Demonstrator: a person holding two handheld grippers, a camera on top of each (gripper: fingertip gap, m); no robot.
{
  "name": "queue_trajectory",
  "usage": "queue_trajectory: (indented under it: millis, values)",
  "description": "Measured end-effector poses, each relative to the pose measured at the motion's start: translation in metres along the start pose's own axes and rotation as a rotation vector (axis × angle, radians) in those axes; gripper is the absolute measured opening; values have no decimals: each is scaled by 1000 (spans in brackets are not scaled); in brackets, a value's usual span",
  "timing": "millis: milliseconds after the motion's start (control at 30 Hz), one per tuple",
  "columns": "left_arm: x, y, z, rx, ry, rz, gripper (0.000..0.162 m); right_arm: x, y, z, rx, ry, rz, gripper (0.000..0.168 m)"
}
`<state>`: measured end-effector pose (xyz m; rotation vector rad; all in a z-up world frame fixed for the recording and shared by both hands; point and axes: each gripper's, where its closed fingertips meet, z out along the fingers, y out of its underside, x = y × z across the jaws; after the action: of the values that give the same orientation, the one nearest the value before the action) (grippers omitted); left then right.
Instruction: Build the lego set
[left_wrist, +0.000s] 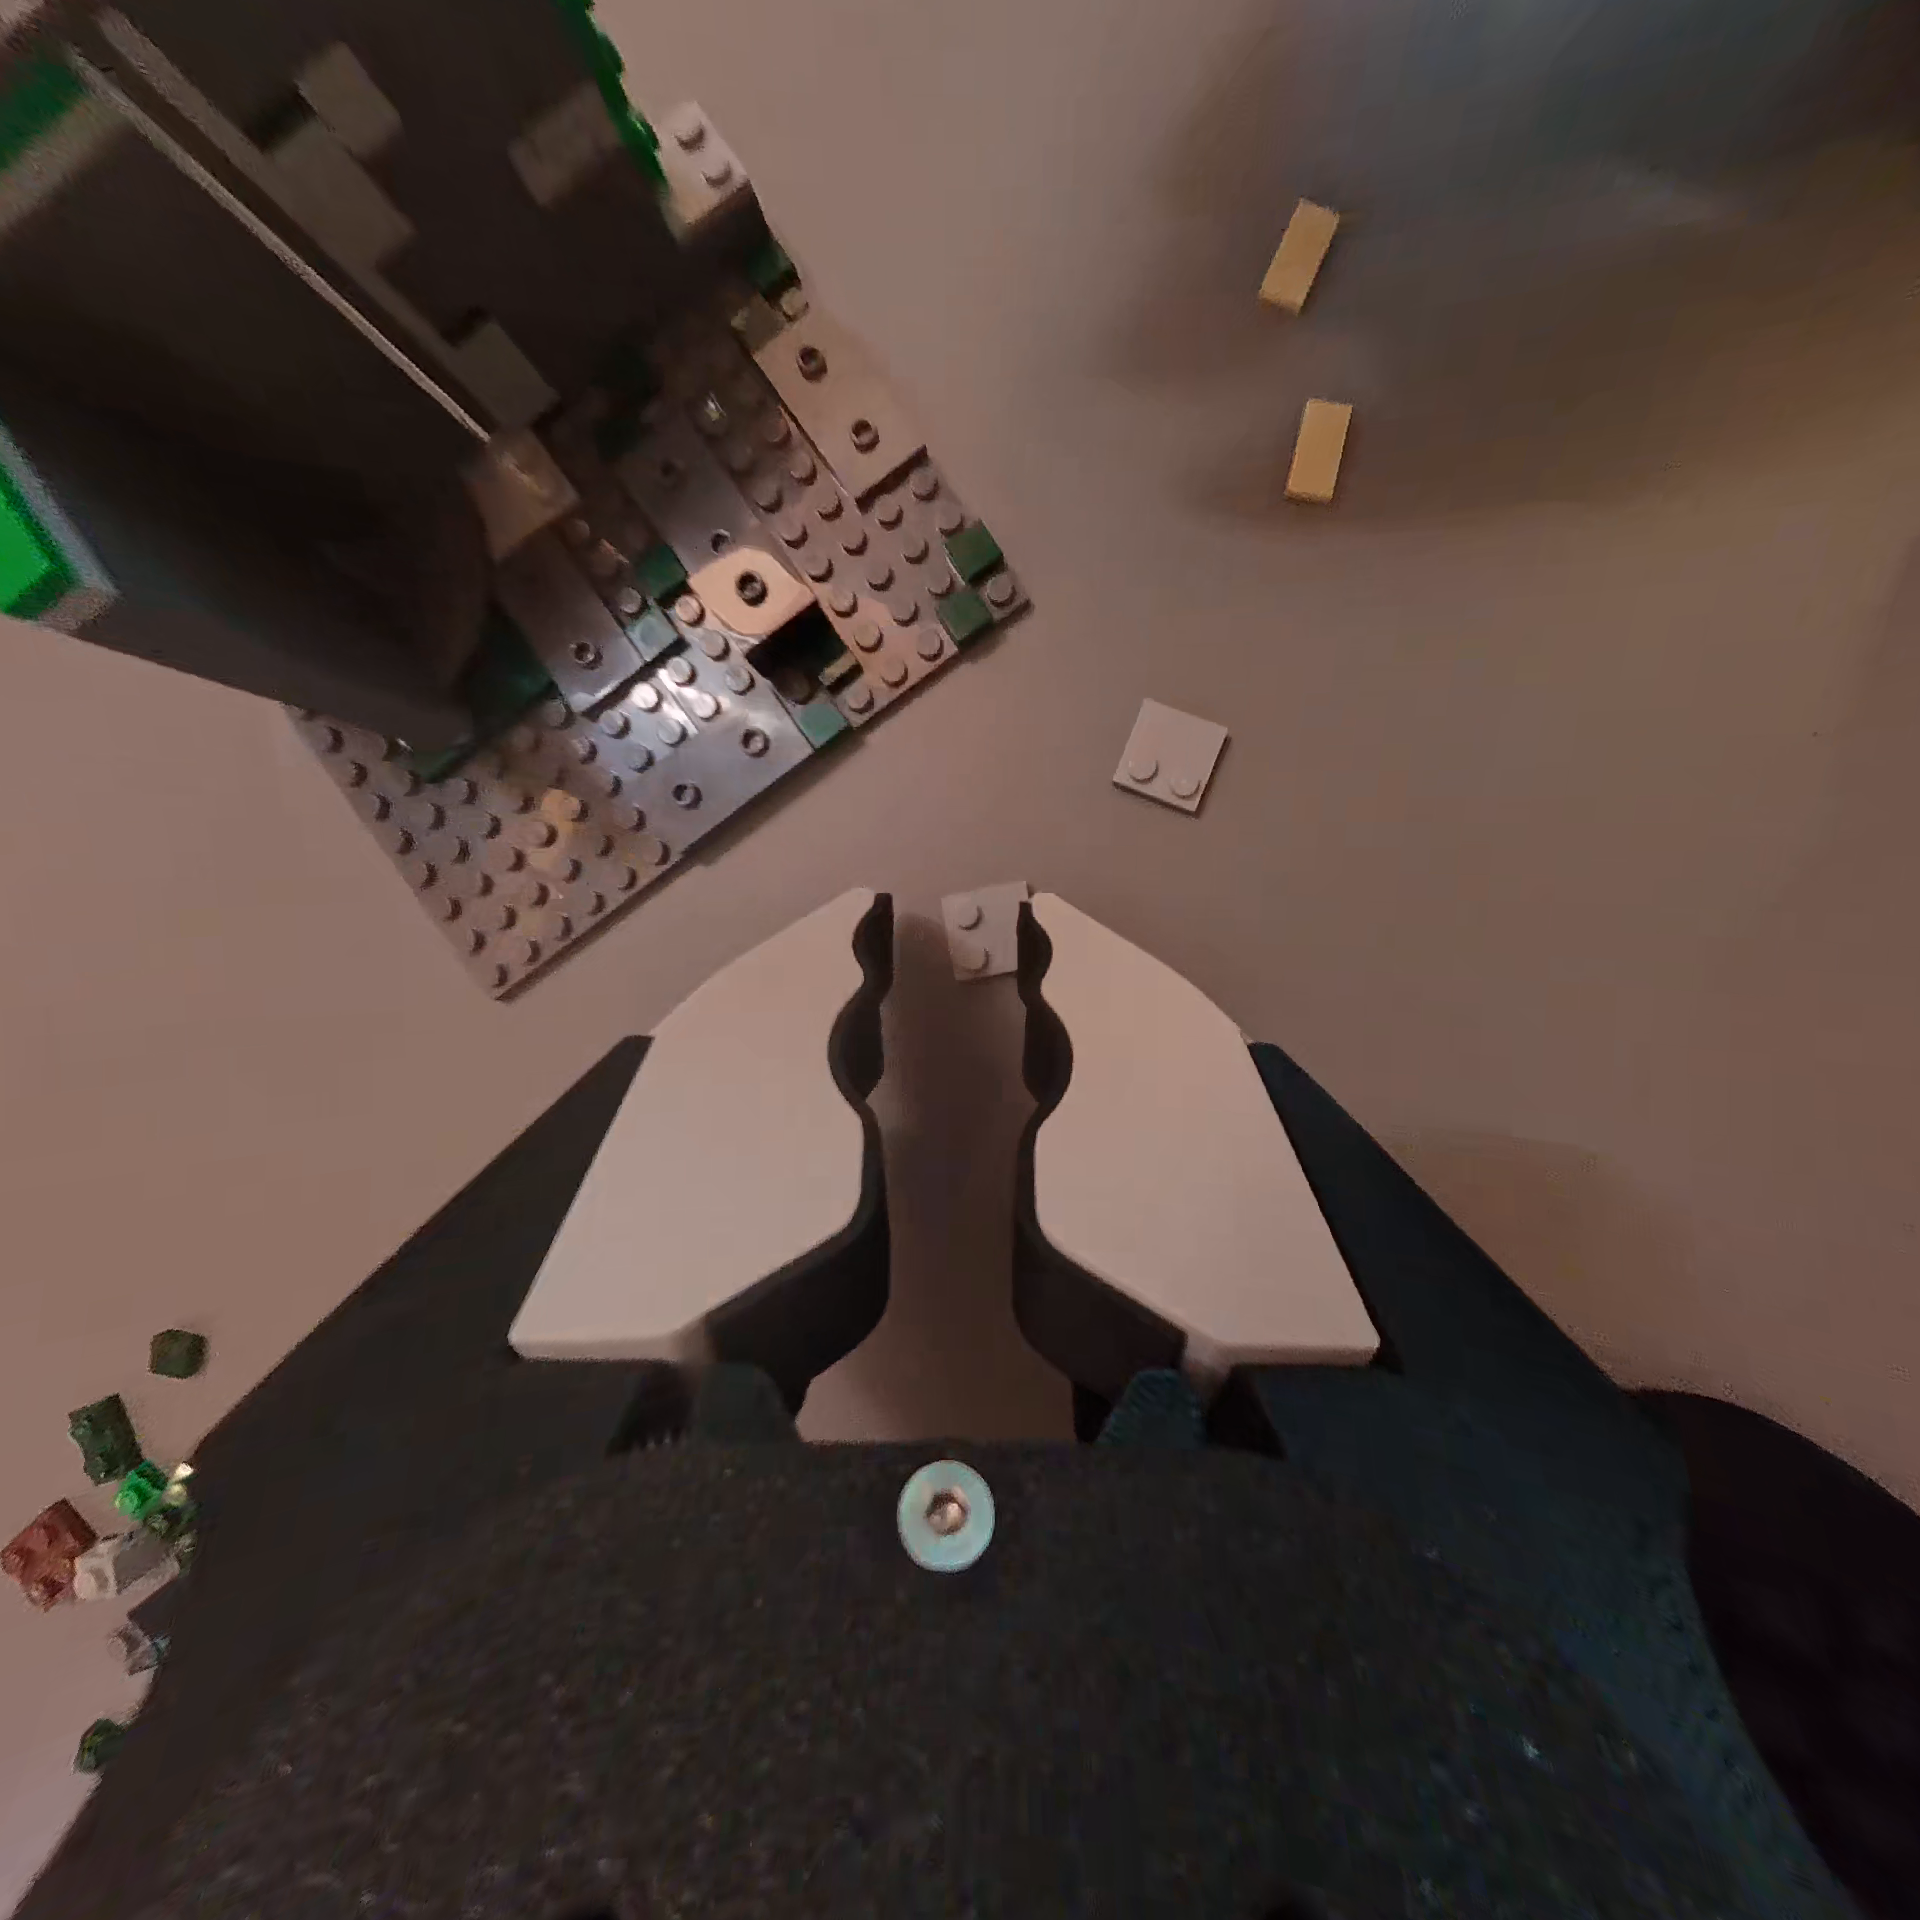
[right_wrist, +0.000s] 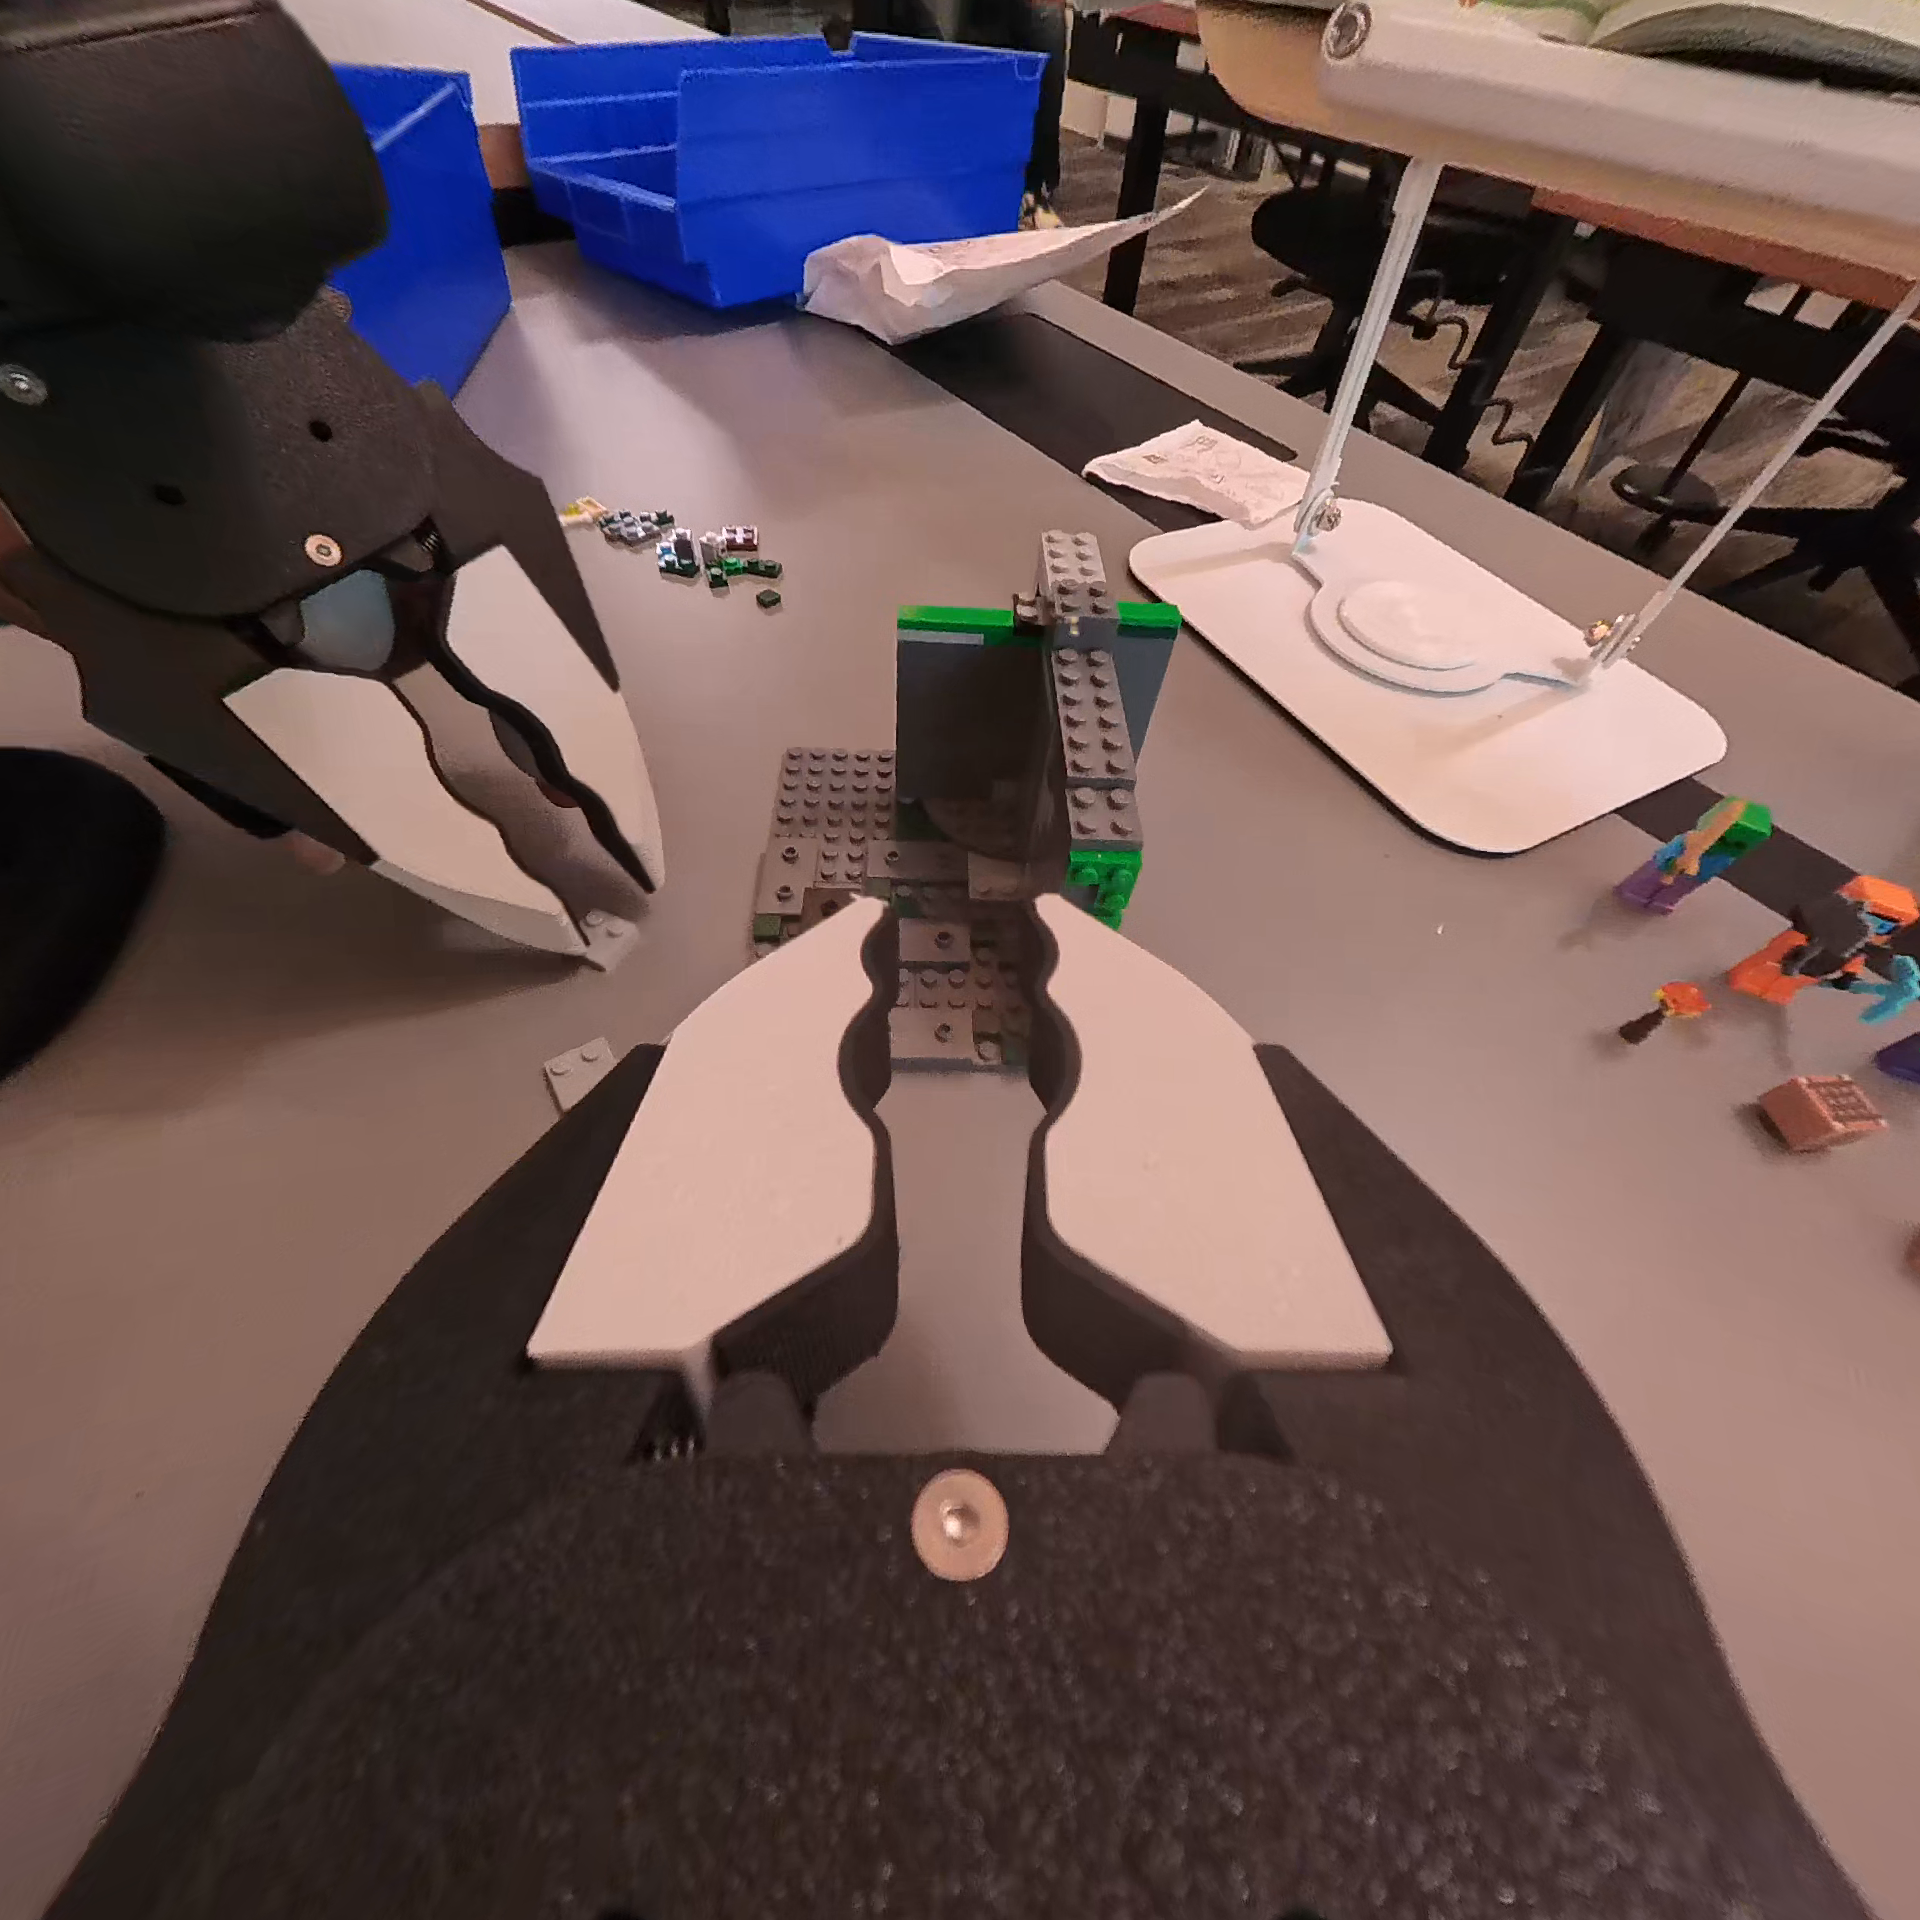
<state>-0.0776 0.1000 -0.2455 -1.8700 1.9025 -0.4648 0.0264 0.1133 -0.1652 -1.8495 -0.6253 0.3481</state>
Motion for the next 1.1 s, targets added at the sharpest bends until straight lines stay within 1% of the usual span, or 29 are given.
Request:
queue_trajectory:
  millis: [200, 267, 800, 867, 967, 1100]
  values:
    - [5, 1, 2, -35, -2, 20, 21, 1, 3, 1, -5, 6, -15, 21]
    - [8, 3, 3, -50, 12, 20, 22, 1, 4, 0, -5, 8, -16, 21]
    - [6, 2, 3, -20, 34, -43, 18, -1, 9, 3, -21, 2, -17, 20]
    - [2, 0, 1, 2, 18, -47, 4, -1, 10, 3, -23, 1, -19, 20]
    - [-2, -7, -6, 44, -1, -49, 5, -3, 11, 4, -26, -3, -20, 19]
    - [-4, -3, -8, 32, -11, -49, 7, -5, 12, 5, -33, -6, -28, 19]
